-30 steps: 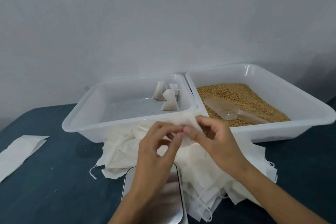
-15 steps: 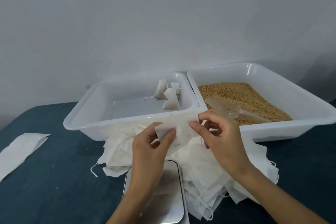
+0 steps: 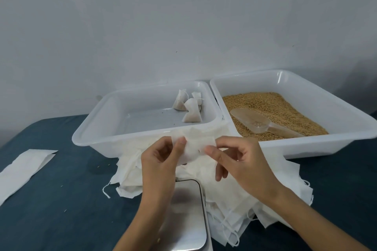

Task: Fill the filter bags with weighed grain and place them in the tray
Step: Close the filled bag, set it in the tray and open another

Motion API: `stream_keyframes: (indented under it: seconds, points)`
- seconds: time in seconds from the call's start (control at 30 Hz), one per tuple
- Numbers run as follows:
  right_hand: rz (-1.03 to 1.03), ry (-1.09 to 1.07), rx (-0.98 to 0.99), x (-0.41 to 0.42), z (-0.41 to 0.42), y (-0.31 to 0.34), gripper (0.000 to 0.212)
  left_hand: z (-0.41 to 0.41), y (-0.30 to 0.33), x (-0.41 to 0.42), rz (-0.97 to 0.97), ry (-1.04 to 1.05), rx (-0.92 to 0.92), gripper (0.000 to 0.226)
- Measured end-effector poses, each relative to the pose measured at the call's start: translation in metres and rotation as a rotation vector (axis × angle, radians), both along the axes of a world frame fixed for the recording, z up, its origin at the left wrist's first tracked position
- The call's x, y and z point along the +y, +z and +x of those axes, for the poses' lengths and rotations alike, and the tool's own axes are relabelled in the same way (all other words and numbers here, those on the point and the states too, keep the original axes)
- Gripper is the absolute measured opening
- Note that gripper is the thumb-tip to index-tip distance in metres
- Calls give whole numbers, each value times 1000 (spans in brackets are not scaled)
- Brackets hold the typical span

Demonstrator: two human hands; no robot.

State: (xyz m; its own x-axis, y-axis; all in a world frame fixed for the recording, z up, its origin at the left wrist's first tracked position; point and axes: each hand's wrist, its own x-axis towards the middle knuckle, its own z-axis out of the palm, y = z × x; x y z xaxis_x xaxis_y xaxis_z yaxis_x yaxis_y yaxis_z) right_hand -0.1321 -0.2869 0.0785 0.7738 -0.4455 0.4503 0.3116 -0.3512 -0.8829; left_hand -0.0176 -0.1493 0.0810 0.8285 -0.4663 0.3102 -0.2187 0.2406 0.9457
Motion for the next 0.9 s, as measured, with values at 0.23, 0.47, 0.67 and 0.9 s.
stream_keyframes:
  seconds: [0.23, 0.47, 0.67, 0.9]
  points:
    - [56, -80, -74, -2, -1, 2, 27, 3, -2, -2, -20, 17, 69, 30]
    - [-108, -65, -33, 2, -1, 0, 26, 8, -5, -2, -3, 31, 57, 25]
    - [-280, -64, -143, 0, 0, 3, 36, 6, -5, -2, 35, -9, 122, 22]
    - [-429, -139, -157, -5, 0, -6, 39, 7, -3, 0, 58, -64, 209, 21]
